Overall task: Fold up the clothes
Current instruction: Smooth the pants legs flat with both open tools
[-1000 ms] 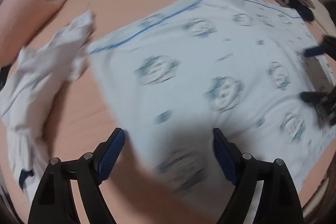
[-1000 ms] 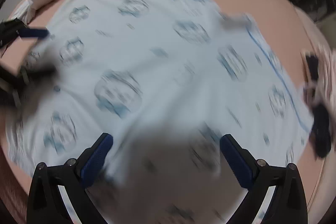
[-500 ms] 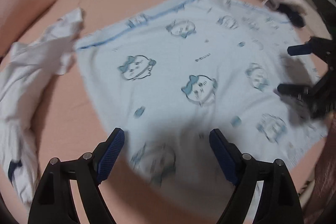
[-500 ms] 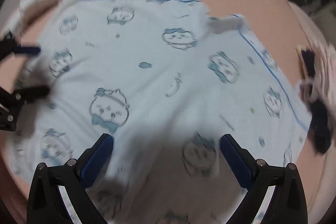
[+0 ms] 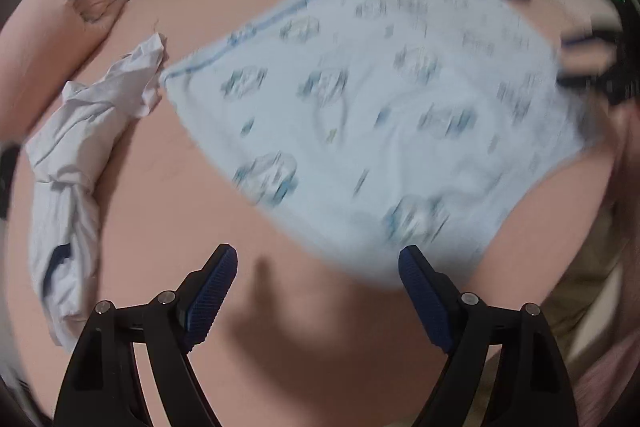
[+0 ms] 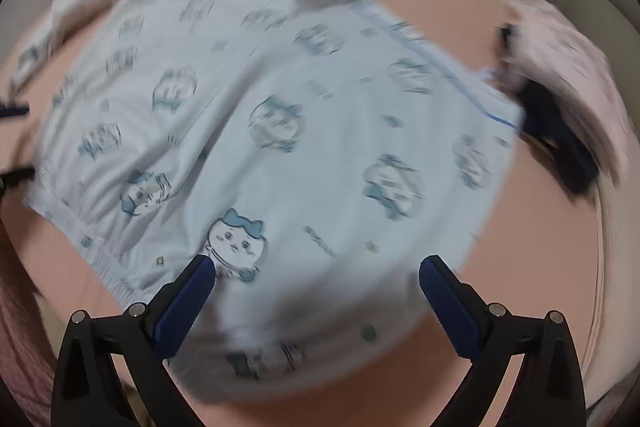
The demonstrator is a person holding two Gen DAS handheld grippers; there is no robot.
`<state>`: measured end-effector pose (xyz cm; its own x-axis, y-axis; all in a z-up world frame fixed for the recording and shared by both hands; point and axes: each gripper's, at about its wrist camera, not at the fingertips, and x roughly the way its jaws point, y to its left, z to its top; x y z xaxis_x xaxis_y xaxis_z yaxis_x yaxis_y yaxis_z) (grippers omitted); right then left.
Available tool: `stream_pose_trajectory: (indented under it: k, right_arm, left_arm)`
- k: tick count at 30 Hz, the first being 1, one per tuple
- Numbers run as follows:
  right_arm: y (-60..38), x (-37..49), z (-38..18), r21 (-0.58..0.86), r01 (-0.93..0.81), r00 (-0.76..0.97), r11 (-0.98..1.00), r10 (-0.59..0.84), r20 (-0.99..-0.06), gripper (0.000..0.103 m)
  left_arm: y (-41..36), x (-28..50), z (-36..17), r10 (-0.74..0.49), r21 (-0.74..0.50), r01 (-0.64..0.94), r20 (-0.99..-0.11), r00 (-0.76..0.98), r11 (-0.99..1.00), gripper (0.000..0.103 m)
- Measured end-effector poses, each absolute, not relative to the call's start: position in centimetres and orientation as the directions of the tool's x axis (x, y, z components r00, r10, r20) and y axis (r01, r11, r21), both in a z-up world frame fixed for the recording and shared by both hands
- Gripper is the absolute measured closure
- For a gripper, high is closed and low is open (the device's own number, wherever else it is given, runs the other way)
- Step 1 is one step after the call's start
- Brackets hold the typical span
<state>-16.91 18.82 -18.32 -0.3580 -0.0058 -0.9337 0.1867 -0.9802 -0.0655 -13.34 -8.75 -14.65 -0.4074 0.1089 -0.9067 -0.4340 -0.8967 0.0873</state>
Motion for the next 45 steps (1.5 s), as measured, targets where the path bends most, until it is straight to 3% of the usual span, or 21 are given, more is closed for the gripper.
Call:
stream_pose_trajectory:
  k: [3,7,13,20,25,28,36,39,42,45]
  right_arm:
    - [19.1,-16.5,-18.5,0.014,0.129,-0.354,-0.992,-0.059,-0.933,0.001]
    - [18.8,-14.6,-21.5,-0.089,0.164,-0.277,-0.982,0.04,-0.96,0.001]
    - [21.9,-11.9,-21.3,-0.039,0.105,-0.256,-0.994,0.011,-0.967,0.001]
    - [21.2,-15.9,-19.3,-0.08,0.057,-0.401,-0.995,0.051,-0.915,0.001]
    - [20.8,-18.6,-21.1,-0.112,0.09,-0.381,-0.99,0.07,-0.922,0.001]
    - [21.6,-18.3,-21.0,-0.121,0.138,-0.362,-0.983,0.064,-0.93,0.001]
    - [28.2,-14.3,-20.8,-0.143,0.187,-0.306,-0.972,0.08,-0.949,0.001]
    - [28.1,-14.2,-19.6,-0.186,0.181,-0.299,-0.966,0.126,-0.946,0.001]
    - [25.8,-14.5,-17.6,-0.145,0.161,-0.393,-0.976,0.071,-0.917,0.001]
    - [23.0,-15.1,-18.2,-0.112,0.182,-0.398,-0.977,0.031,-0.917,0.001]
  left_arm:
    - [-5.8,-14.8,-15.3,0.129,0.052,-0.421,-0.911,-0.391,-0.906,0.02]
    - [-4.5,-13.9,-18.2,0.078,0.085,-0.437,-0.937,-0.341,-0.895,0.019]
    - [-5.6,-13.0,-17.5,0.126,0.008,-0.397,-0.942,-0.31,-0.918,0.02]
    - [-0.4,-17.3,-14.5,0.224,-0.043,-0.409,-0.885,-0.408,-0.912,0.02]
    - [7.2,-21.3,-15.6,0.222,0.012,-0.507,-0.89,-0.399,-0.862,0.02]
    - [9.5,-23.2,-18.2,0.154,0.057,-0.542,-0.929,-0.336,-0.838,0.02]
    - [3.8,-22.3,-18.3,0.107,0.091,-0.551,-0.943,-0.316,-0.83,0.018]
    - [2.0,-22.5,-16.6,0.201,-0.017,-0.487,-0.923,-0.328,-0.873,0.019]
    - [3.1,-22.4,-16.2,0.237,-0.027,-0.501,-0.902,-0.36,-0.865,0.019]
    - [4.7,-21.9,-19.1,0.122,0.067,-0.534,-0.943,-0.31,-0.843,0.018]
